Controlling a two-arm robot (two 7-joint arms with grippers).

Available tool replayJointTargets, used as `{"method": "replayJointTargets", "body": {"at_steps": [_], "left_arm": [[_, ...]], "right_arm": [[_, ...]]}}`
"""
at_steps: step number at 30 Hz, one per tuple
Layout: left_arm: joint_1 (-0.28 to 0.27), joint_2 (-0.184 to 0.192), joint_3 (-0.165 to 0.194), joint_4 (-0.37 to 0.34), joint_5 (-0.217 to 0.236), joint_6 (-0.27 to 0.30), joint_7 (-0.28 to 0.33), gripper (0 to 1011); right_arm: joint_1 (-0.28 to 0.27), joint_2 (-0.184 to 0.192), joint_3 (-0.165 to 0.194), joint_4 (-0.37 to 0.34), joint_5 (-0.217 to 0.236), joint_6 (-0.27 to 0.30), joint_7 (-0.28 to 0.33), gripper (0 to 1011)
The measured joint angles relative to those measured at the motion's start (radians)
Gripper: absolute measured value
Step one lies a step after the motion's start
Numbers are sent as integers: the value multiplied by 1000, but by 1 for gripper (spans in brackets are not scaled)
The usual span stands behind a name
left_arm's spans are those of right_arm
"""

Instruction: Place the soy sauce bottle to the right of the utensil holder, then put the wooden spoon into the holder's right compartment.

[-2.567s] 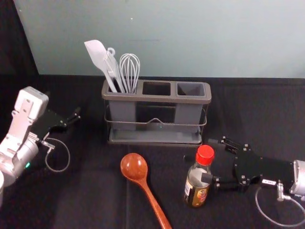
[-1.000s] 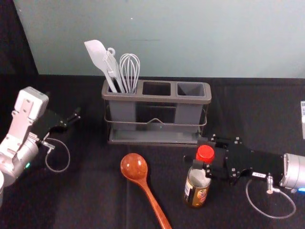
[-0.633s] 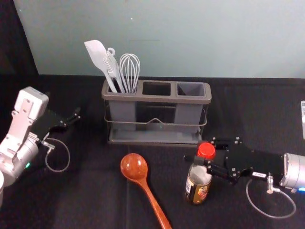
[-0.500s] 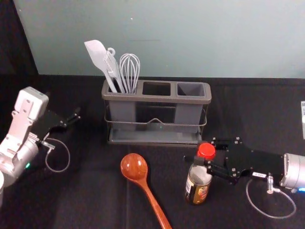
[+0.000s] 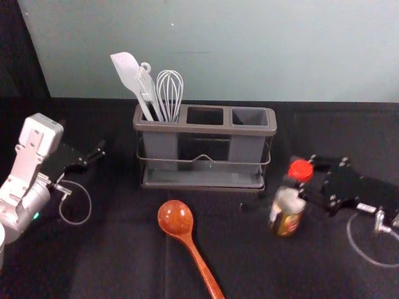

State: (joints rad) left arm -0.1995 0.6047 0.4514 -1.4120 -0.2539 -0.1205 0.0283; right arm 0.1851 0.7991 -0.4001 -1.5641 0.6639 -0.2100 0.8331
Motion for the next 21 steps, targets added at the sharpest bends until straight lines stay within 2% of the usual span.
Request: {"method": "replayJointTargets", "body": {"at_steps": [6,10,14,15,21], "left_arm": [[0,0,0,0,0,0,0,1005],[0,0,0,0,0,0,0,1005],[0,0,0,0,0,0,0,1005],[0,0,0,0,0,0,0,1005],[0,0,0,0,0,0,0,1005]], "right_arm": [[-24,10,54,18,-24,9,-84,385],[-21,1,71,39,-46,19,-122,385],[4,-31,80,71,-65,33,-154,385],[4,-31,80,71,-65,33,-154,385],[54,-86,80,122,-77,50,-163,385]]}}
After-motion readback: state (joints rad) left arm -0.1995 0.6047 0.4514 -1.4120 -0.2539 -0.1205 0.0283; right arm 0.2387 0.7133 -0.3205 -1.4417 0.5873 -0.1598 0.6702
